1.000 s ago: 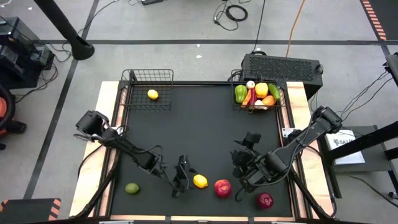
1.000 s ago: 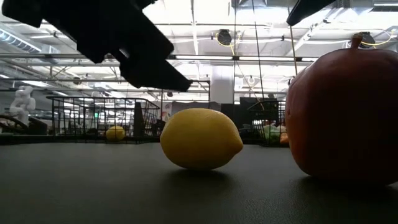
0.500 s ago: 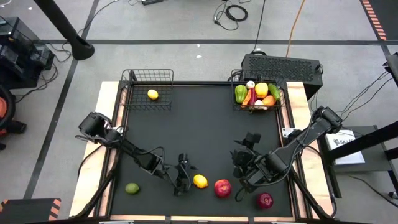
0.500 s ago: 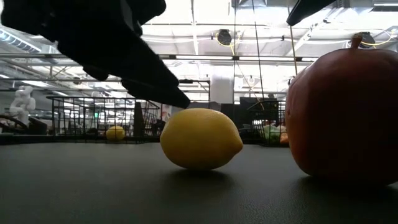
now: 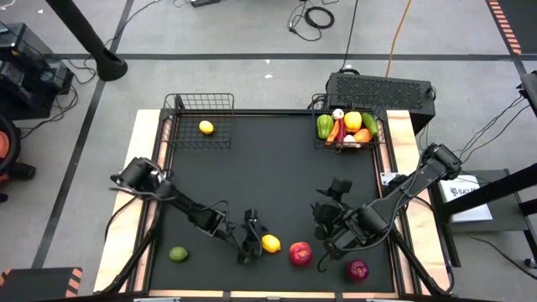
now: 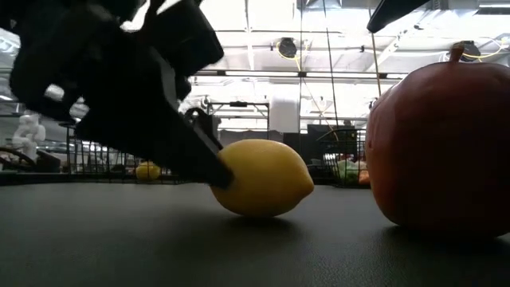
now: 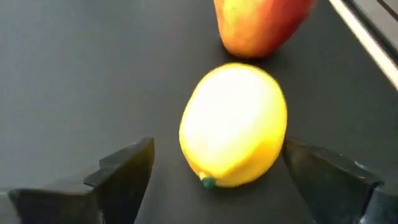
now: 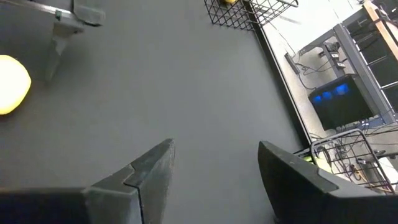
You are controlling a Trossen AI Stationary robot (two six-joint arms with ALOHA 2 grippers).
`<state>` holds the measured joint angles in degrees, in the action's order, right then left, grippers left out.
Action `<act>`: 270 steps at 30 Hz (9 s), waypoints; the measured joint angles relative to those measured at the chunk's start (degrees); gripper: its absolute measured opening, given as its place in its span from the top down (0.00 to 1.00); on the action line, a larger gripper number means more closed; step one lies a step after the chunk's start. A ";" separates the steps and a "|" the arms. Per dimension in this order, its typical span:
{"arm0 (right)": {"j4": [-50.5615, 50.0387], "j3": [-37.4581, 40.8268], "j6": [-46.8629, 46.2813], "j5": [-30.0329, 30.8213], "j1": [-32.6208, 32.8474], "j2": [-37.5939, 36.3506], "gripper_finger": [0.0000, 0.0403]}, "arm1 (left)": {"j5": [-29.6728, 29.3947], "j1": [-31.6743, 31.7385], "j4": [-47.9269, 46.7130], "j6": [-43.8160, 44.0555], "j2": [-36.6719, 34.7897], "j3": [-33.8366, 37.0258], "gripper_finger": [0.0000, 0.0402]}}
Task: Sort produce into baskets
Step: Put the left yellow lemon into the left black wire basket, then put the left red apple into the left black wire basket
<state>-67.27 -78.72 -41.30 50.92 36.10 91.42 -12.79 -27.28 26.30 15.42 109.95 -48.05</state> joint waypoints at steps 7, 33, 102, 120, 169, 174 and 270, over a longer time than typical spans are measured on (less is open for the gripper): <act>0.03 0.00 0.00 0.00 0.00 0.00 0.45 | 3.84 0.71 5.11 -5.42 1.10 0.00 0.10; -0.16 0.00 0.26 0.00 0.00 0.00 0.45 | -1.60 1.67 -10.73 -11.94 -10.63 0.00 0.41; 31.16 -0.09 -0.16 -7.92 15.44 11.95 0.45 | 10.38 29.04 -48.91 2.26 -65.08 8.76 0.19; 30.63 -0.02 -4.53 -9.33 12.17 17.97 0.65 | 0.96 17.15 -40.54 1.99 -61.89 9.99 0.19; 26.12 -0.07 -3.93 -19.32 6.95 17.40 0.90 | 0.59 16.17 -40.83 2.08 -61.31 9.99 0.19; 26.01 -0.07 -3.69 -17.60 6.93 17.40 0.78 | 0.59 16.17 -40.85 2.11 -61.31 9.99 0.19; 39.97 1.27 38.31 -23.24 -4.88 -8.07 1.00 | 0.78 6.83 1.55 -17.24 -36.55 9.97 0.01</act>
<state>-27.30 -77.45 -2.98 27.68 31.21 83.35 -12.01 -20.45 27.86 -1.82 73.40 -38.09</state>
